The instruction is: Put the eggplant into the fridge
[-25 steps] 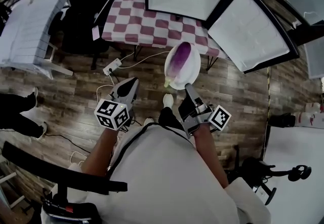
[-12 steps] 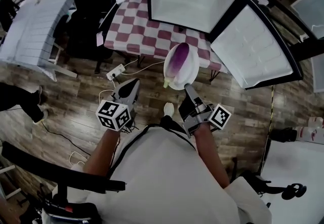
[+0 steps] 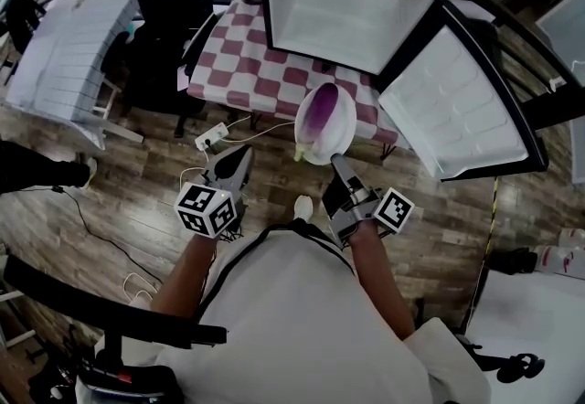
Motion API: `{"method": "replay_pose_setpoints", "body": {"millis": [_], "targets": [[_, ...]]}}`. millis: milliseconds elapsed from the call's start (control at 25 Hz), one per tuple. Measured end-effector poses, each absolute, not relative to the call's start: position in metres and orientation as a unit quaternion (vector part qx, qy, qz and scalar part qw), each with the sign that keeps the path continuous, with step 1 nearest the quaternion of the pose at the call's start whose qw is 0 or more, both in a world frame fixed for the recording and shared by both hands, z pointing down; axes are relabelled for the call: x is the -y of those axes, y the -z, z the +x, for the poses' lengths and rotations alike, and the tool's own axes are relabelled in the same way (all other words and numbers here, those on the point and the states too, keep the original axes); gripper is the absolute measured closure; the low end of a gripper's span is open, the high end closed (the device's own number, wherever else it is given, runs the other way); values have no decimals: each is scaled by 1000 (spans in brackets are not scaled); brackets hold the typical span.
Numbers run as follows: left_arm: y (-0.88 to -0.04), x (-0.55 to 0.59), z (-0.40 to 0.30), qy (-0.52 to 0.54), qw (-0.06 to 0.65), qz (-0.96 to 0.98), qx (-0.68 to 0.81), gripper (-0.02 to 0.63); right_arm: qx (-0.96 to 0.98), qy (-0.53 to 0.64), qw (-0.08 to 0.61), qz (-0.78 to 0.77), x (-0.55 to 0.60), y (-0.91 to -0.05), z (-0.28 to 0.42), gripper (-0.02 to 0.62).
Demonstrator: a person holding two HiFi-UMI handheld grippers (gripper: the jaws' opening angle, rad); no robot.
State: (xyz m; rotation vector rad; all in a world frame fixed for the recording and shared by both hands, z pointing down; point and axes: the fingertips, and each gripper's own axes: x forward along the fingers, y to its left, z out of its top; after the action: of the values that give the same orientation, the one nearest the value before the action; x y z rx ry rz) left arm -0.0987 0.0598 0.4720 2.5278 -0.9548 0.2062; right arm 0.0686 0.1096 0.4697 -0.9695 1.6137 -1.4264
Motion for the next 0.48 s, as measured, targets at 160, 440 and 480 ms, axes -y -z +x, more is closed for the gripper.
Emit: {"method": "replay_pose_setpoints", "body": {"millis": [160, 440, 480], "targets": [[-471, -52, -81, -73, 213, 911, 346, 604, -630, 565, 375, -377, -102, -476, 83, 566], [-471, -41, -53, -70, 209, 908, 356, 604, -639, 567, 363, -371, -89, -478, 110, 566], [-472, -40, -50, -69, 210, 907, 358, 604, -641, 568, 362, -369, -87, -477, 113, 566]]}}
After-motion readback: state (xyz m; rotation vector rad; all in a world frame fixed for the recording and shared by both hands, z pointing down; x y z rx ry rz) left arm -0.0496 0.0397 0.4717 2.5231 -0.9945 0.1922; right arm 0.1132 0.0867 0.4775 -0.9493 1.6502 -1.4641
